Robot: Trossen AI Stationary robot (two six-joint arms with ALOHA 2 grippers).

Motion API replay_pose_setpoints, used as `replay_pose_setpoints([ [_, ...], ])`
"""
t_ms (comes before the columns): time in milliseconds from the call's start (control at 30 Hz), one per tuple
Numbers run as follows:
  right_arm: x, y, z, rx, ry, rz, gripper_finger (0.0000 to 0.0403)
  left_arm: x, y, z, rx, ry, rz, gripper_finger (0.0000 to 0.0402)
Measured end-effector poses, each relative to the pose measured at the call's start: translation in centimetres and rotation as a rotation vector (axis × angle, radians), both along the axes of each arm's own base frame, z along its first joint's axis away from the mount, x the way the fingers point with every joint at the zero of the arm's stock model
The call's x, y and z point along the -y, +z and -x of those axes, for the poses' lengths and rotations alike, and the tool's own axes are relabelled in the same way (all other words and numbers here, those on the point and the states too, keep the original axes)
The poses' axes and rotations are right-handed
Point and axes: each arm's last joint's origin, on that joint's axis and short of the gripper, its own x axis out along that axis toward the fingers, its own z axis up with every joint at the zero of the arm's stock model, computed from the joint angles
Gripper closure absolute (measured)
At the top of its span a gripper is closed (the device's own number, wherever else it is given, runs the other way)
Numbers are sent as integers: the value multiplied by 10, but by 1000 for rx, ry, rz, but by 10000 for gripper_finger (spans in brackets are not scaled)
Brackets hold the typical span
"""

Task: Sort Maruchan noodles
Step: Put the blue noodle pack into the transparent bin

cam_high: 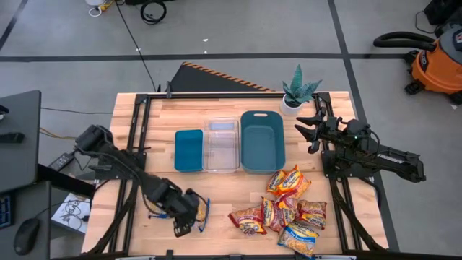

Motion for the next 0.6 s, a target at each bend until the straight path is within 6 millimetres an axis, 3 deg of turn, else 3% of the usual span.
replay_pose_setpoints([
  [200, 0, 0, 0, 0, 0, 1, 250, 23, 1, -3, -21, -121, -236, 226],
  [367, 0, 0, 0, 0, -1, 0, 250, 39, -10, -1, -48, -30, -203, 226],
  [600, 0, 0, 0, 0, 0, 0, 250, 46, -16, 4, -197, 158, -99, 226],
])
